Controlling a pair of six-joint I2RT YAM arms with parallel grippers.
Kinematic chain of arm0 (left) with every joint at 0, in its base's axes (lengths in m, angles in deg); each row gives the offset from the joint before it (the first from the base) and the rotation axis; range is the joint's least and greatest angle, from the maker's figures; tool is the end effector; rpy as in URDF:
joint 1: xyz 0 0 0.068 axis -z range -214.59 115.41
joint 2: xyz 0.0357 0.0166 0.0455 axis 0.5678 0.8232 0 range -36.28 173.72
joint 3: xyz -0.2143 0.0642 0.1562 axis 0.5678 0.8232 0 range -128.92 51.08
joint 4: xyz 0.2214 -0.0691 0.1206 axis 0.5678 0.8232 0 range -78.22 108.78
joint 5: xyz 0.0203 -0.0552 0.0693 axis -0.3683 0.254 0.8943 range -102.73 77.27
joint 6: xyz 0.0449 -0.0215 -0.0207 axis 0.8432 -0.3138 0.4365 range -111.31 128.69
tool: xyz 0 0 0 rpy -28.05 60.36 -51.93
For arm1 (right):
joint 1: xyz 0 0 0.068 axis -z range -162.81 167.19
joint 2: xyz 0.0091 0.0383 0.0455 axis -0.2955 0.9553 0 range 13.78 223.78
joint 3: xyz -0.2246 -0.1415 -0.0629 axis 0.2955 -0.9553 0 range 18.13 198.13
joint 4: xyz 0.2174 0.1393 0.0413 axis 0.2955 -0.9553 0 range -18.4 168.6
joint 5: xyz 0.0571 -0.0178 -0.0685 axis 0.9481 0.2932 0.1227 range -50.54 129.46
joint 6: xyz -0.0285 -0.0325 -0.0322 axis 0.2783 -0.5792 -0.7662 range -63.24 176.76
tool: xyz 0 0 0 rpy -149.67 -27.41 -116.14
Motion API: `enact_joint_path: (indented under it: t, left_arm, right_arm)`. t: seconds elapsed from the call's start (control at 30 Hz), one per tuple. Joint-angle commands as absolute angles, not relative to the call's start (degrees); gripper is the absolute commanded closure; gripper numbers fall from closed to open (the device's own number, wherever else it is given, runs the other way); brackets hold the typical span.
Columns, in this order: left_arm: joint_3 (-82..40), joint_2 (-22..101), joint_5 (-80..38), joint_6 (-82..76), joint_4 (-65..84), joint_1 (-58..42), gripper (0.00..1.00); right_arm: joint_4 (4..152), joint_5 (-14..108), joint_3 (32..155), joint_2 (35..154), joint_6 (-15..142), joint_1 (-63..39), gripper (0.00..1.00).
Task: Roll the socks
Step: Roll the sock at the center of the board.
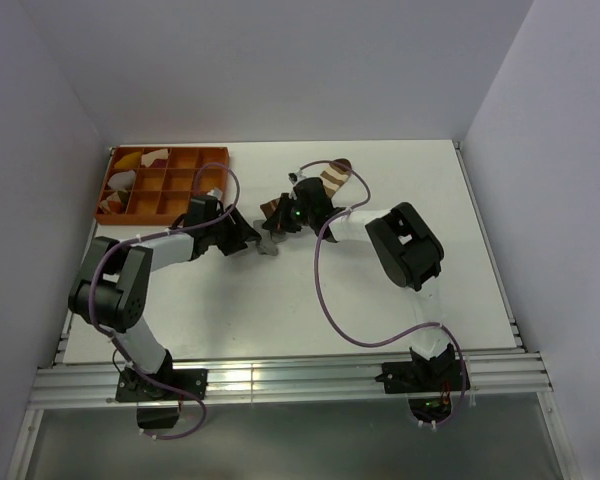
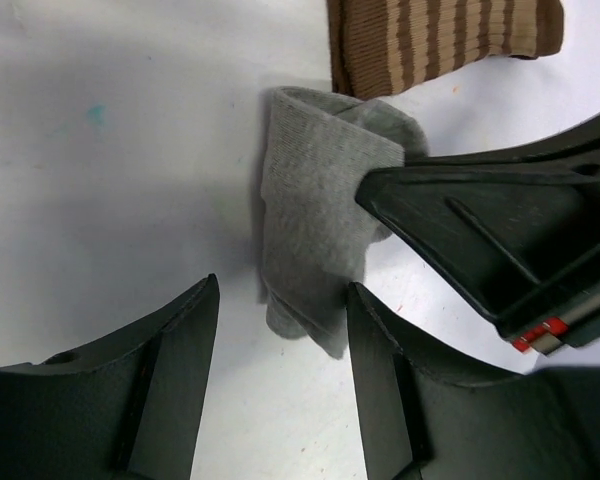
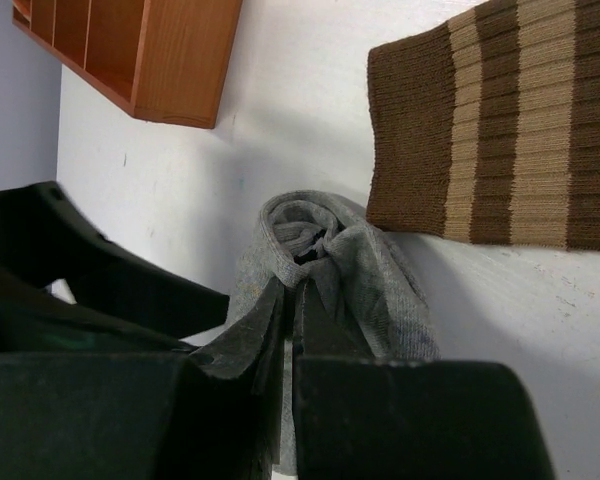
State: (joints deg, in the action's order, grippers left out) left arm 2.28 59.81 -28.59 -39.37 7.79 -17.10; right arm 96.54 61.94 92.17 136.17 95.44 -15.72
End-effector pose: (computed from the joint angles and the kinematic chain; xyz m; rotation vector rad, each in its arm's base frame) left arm 0.3184 -0.1106 0.1625 -0.5059 2.4131 -0.8635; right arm 0.3799 0.2621 0.1392 -0.1433 2.2735 1.1228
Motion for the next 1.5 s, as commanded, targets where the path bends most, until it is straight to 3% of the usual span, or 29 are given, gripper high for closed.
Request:
enact_joint_path:
  t: [0.0, 0.53, 0.63, 0.87, 0.97, 1.1, 1.2, 1.47]
  left_arm:
    - [2.74, 62.24, -33.38, -41.59, -0.96, -17.54, 0.42]
    - [4.93, 68.39, -34.09, -42.73, -7.02, -17.37, 0.50]
    - [5.46, 68.83, -34.35, -43.34, -7.73, -17.45, 0.60]
    - [2.74, 69.80, -33.65, -42.12, -3.78, -16.75, 1.00]
    - [0.55, 69.72, -32.34, -40.37, 0.52, -16.40, 1.00]
    - [-2.97, 69.28, -29.44, -36.85, 8.25, -16.22, 1.00]
    - [-5.25, 68.93, -27.33, -34.65, 13.17, -16.05, 1.00]
    - [-16.67, 71.20, -17.50, -27.80, 28.11, -13.33, 1.00]
  right_arm:
    - [91.44, 61.52, 93.18, 138.14, 93.76, -15.16, 1.00]
    - [90.38, 62.31, 93.45, 138.32, 94.73, -15.07, 1.00]
    - [90.64, 62.40, 93.27, 138.49, 94.99, -15.07, 1.00]
    - [91.00, 62.40, 92.40, 137.44, 95.17, -15.07, 1.00]
    - [90.47, 61.87, 91.96, 135.86, 94.64, -14.98, 0.92]
    - [89.16, 60.04, 90.03, 132.18, 93.50, -14.54, 0.66]
    - [88.71, 58.71, 88.45, 128.40, 92.80, -13.84, 0.55]
    - [88.53, 53.70, 84.14, 122.15, 92.62, -12.08, 0.55]
